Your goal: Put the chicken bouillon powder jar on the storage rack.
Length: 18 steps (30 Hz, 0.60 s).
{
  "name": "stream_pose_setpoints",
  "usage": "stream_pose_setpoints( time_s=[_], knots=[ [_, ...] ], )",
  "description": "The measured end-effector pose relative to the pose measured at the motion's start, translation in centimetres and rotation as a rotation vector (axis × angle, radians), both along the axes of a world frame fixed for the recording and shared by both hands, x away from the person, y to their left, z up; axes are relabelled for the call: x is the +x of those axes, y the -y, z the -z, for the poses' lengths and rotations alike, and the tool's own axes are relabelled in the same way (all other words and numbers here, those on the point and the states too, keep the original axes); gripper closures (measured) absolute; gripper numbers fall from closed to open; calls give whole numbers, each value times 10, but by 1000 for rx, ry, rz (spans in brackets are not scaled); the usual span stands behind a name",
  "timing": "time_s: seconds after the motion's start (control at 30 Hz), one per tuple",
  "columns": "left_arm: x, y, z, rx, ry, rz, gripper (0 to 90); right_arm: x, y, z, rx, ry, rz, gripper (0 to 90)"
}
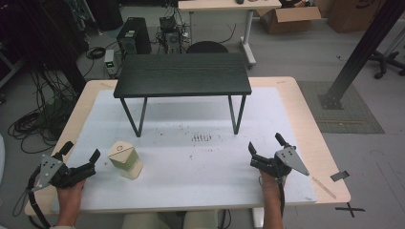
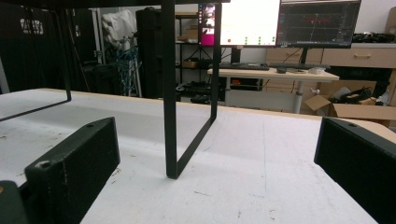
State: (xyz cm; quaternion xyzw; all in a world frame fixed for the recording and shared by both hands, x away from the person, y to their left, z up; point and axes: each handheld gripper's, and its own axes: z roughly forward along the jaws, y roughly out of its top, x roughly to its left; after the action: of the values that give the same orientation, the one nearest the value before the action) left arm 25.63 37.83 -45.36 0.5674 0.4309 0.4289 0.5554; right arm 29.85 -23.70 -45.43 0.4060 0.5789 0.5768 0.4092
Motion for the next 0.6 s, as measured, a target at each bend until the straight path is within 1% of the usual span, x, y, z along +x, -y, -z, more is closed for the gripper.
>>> stream_pose_setpoints(
  time_s=[0.1, 0.5, 0.57, 0.6],
  knots=[
    [0, 0, 0, 0, -4, 0, 6, 0, 0, 0, 0, -2, 0, 0],
    [0, 0, 0, -2, 3, 1, 3, 0, 0, 0, 2, 1, 0, 0],
    [-1, -1, 0, -8, 9, -1, 3, 0, 0, 0, 1, 1, 0, 0],
    [-1, -2, 0, -17, 9, -5, 3, 0, 0, 0, 1, 1, 0, 0]
  ],
)
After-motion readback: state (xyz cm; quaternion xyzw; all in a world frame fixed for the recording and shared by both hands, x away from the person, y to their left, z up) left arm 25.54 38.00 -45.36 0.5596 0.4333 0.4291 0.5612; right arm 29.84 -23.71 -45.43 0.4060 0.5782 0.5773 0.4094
